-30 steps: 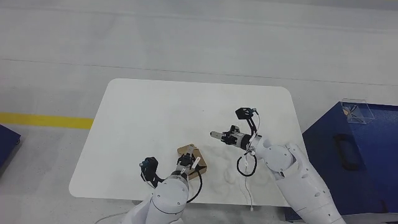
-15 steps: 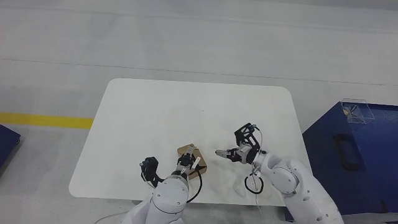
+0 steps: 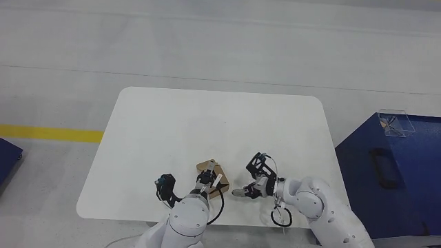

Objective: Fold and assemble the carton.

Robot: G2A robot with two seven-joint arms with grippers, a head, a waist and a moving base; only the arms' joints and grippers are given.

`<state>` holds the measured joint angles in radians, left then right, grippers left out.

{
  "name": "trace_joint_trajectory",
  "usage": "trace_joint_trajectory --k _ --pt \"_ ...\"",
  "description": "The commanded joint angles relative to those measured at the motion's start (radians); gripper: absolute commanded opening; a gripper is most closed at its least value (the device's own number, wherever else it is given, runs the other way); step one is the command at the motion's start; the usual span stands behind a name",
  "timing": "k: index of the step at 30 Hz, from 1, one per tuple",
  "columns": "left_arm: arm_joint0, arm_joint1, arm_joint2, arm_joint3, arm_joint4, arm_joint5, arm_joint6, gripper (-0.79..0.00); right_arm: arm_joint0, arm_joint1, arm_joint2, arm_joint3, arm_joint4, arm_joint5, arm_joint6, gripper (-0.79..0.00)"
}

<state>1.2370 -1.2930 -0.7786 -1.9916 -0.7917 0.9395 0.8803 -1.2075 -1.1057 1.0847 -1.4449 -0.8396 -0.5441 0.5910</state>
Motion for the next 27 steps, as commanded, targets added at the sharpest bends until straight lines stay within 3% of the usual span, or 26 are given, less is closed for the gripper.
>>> trace_joint_trajectory --k 1,8,16,27 --pt "0.000 0.000 0.000 0.000 0.000 0.000 0.000 0.000 0.022 -0.009 -0.036 0.017 -0.045 0.045 -0.021 0.000" --pt "0.000 0.000 0.000 0.000 0.000 0.000 0.000 0.000 0.082 -0.045 -0.113 0.079 -0.106 0.234 -0.120 0.000" --pt "0.000 0.000 0.000 0.000 0.000 0.000 0.000 0.000 0.143 -0.081 -0.168 0.138 -0.098 0.355 -0.167 0.000" --pt "0.000 0.000 0.000 0.000 0.000 0.000 0.000 0.000 0.254 -0.138 -0.215 0.282 0.029 0.418 -0.185 0.000"
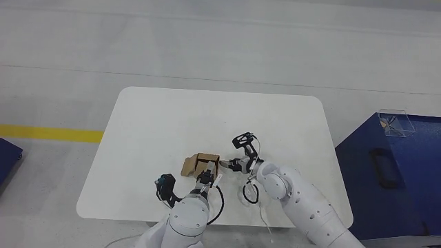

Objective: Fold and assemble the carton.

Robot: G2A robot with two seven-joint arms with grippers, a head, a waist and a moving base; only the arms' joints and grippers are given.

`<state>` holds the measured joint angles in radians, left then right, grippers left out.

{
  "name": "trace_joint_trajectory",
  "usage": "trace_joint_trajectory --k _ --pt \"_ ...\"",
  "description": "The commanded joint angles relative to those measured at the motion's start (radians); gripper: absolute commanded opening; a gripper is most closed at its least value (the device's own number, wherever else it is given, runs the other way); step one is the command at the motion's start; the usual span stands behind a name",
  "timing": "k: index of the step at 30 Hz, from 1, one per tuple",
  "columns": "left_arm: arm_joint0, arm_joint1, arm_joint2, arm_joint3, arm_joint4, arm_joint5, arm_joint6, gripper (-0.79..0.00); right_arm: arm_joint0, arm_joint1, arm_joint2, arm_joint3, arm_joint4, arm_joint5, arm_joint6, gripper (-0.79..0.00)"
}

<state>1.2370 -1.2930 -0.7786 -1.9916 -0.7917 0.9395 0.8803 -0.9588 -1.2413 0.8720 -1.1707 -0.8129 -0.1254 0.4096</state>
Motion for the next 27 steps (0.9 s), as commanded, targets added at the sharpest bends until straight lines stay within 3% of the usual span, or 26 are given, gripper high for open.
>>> trace_joint_trajectory --k 1,9,18,27 --pt "0.000 0.000 0.000 0.000 0.000 0.000 0.000 0.000 0.011 -0.005 -0.004 0.016 0.001 -0.004 -0.007 0.000" --pt "0.000 0.000 0.000 0.000 0.000 0.000 0.000 0.000 -0.025 0.009 0.093 -0.012 0.064 -0.012 -0.053 0.000" --pt "0.000 0.000 0.000 0.000 0.000 0.000 0.000 0.000 -0.241 0.049 0.255 -0.325 0.072 0.017 -0.182 0.000" --pt "0.000 0.000 0.000 0.000 0.000 0.000 0.000 0.000 -0.241 0.049 0.255 -0.325 0.072 0.017 -0.182 0.000"
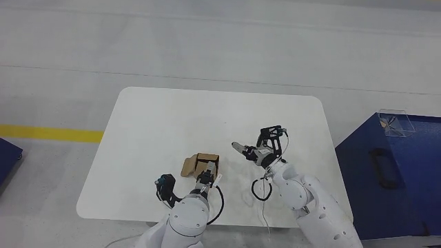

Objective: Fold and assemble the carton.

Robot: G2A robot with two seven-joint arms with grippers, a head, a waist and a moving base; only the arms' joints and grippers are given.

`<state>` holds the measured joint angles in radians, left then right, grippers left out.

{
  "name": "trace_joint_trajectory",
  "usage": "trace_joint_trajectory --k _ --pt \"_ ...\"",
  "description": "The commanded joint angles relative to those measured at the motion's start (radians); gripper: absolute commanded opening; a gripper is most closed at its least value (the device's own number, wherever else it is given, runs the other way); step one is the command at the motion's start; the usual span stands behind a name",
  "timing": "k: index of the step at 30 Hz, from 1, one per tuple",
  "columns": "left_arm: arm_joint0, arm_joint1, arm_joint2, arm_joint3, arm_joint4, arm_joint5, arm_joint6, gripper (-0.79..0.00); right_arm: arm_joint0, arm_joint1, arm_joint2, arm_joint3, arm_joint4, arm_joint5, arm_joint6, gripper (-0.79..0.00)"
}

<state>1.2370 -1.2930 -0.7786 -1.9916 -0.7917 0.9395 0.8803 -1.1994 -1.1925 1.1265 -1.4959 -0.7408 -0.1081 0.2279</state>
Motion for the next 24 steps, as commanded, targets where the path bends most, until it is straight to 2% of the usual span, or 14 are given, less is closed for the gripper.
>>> trace_joint_trajectory --k 1,5,6,8,11,16,20,24 --pt "0.000 0.000 0.000 0.000 0.000 0.000 0.000 0.000 0.000 0.000 0.000 0.000 0.000 0.000 0.000 0.000" --pt "0.000 0.000 0.000 0.000 0.000 0.000 0.000 0.000 0.000 0.000 0.000 0.000 0.000 0.000 0.000 0.000" --pt "0.002 0.001 -0.003 -0.002 0.013 -0.025 -0.014 0.000 0.000 0.000 0.000 0.000 0.000 0.000 0.000 0.000" --pt "0.021 0.010 -0.008 0.019 0.095 -0.115 -0.075 0.000 -0.002 0.000 -0.001 -0.001 -0.001 0.000 0.000 0.000" --pt "0.078 0.035 -0.037 0.040 0.215 -0.252 -0.231 0.000 -0.016 -0.005 -0.022 -0.032 -0.060 0.040 -0.055 0.000" --pt "0.205 0.081 -0.149 0.096 0.346 -0.492 -0.480 0.000 -0.027 -0.019 -0.079 -0.048 -0.138 0.080 -0.114 0.000" --pt "0.282 0.094 -0.230 0.137 0.333 -0.706 -0.581 0.000 -0.021 -0.031 -0.122 -0.035 -0.181 0.098 -0.148 0.000" --pt "0.309 0.094 -0.250 0.185 0.332 -0.829 -0.636 0.000 -0.009 -0.046 -0.165 -0.011 -0.209 0.126 -0.171 0.000"
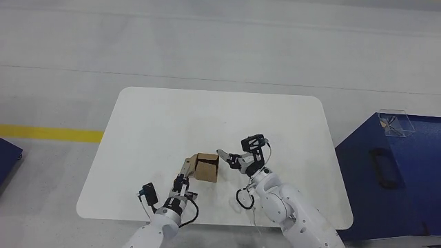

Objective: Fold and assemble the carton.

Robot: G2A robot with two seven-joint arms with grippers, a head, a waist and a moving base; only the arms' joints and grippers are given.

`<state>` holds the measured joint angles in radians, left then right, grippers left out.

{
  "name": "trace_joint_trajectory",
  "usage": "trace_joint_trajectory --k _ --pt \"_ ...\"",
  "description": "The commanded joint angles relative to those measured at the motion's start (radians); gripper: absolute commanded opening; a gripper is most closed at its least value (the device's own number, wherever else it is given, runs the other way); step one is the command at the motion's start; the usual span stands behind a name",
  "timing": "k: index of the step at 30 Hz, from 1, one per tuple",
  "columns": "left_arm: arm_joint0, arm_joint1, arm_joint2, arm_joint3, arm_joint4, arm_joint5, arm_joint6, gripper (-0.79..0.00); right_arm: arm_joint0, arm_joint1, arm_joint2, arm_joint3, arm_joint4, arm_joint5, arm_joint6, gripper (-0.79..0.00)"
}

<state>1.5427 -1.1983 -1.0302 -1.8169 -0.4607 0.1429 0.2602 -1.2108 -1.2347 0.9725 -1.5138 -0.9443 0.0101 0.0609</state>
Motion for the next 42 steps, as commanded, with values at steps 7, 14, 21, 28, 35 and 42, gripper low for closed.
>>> trace_joint_trajectory --k 7,14,21,28,35,42 --pt "0.011 -0.004 0.005 0.021 0.009 -0.090 -0.039 0.000 0.027 -0.023 -0.057 0.056 -0.047 0.076 -0.013 0.000" --pt "0.008 -0.005 -0.004 0.030 0.020 -0.095 -0.023 0.000 0.018 -0.024 -0.051 0.050 -0.050 0.074 -0.026 0.000" --pt "0.005 -0.021 0.010 0.093 0.044 -0.277 -0.028 0.000 0.030 -0.041 -0.081 0.078 -0.082 0.075 -0.038 0.000" --pt "-0.030 -0.044 0.027 0.187 -0.054 -0.388 -0.071 0.000 0.070 -0.068 -0.118 0.146 -0.095 0.106 -0.064 0.000" --pt "-0.072 -0.064 0.035 0.265 -0.072 -0.464 -0.091 0.000 0.111 -0.098 -0.153 0.224 -0.111 0.142 -0.085 0.000" --pt "-0.097 -0.083 0.048 0.314 -0.111 -0.453 -0.091 0.000 0.142 -0.124 -0.181 0.294 -0.128 0.157 -0.083 0.000"
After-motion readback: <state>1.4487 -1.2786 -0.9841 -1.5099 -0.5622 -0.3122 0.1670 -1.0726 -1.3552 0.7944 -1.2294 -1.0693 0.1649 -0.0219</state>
